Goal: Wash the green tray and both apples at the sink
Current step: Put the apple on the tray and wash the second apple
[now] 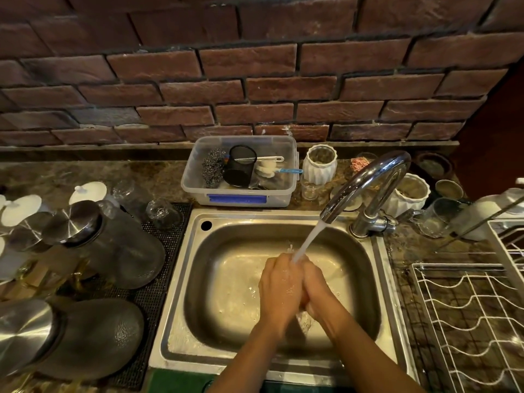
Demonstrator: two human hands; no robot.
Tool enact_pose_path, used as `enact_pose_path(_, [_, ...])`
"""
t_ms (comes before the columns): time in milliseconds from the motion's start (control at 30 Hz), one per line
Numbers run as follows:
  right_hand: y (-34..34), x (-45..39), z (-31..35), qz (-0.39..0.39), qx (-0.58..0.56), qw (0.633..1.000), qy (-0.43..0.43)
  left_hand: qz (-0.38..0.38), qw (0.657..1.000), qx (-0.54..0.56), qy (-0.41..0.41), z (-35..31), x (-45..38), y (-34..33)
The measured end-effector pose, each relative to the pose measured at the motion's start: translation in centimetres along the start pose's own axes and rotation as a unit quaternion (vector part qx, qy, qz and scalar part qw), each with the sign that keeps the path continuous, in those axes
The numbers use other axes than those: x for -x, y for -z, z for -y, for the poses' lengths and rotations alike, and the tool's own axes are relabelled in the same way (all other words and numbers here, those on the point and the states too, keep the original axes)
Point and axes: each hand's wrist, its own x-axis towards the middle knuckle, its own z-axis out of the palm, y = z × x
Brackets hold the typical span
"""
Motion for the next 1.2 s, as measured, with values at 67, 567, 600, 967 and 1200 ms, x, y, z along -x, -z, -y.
enact_pose_path(67, [1.1,-0.3,-0.5,0.033,-0.066,0.996,-0.048,0.027,0.999,-0.021,-0.04,0.7,0.5,-0.3])
enact_pose_path(567, [0.1,1.5,-0.9,0.031,0.136,0.972,0.19,-0.038,0.952,0.232,0.198,-1.9,-1.3,0.7])
enact_pose_path(600, [0.1,1.3,-1.0,0.019,0.167,0.964,0.206,-0.036,0.938,0.259,0.228,-2.0,-1.1,0.8])
enact_pose_path(967, [0.9,0.9,1.7,0.056,0.042,0.998,0.0,-0.021,0.999,0.015,-0.02,-0.4,0.5,0.1])
enact_pose_path(1200, [-0.1,0.7,0.2,0.018,0.127,0.979,0.156,-0.062,0.978,0.166,0.107,-2.5,-1.2,0.8])
